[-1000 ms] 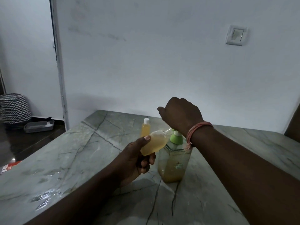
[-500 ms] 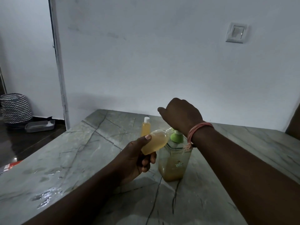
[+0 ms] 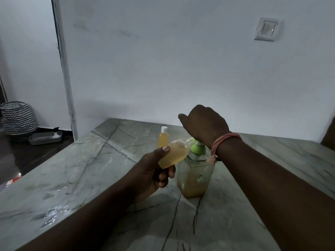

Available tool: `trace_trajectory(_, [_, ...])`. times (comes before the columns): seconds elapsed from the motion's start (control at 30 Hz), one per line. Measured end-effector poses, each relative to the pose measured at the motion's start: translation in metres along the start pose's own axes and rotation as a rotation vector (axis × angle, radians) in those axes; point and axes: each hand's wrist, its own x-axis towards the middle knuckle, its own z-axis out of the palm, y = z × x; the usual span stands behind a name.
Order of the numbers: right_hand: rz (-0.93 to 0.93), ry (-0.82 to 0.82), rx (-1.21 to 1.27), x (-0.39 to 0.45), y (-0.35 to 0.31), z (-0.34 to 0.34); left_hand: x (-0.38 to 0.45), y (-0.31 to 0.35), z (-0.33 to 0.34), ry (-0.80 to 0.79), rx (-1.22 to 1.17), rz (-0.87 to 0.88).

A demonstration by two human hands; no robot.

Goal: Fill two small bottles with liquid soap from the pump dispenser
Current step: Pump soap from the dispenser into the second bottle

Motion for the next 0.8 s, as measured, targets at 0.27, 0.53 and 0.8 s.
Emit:
trace_trajectory(0.27, [-0.046, -0.08, -0.11, 0.006, -0.003, -0.006, -0.001, 0.002, 0.001, 0.012, -0.016, -0.011])
trace_trajectory(0.53, [0.023, -0.012, 0.084, 0.005, 0.004, 0.005, 0.002, 0.0, -0.002, 0.006, 0.0, -0.002])
trace_trajectory(0.8, [-0.076, -0.094, -0.158, 0.004, -0.006, -0.009, -0.003, 0.002, 0.002, 0.007, 0.01, -0.007])
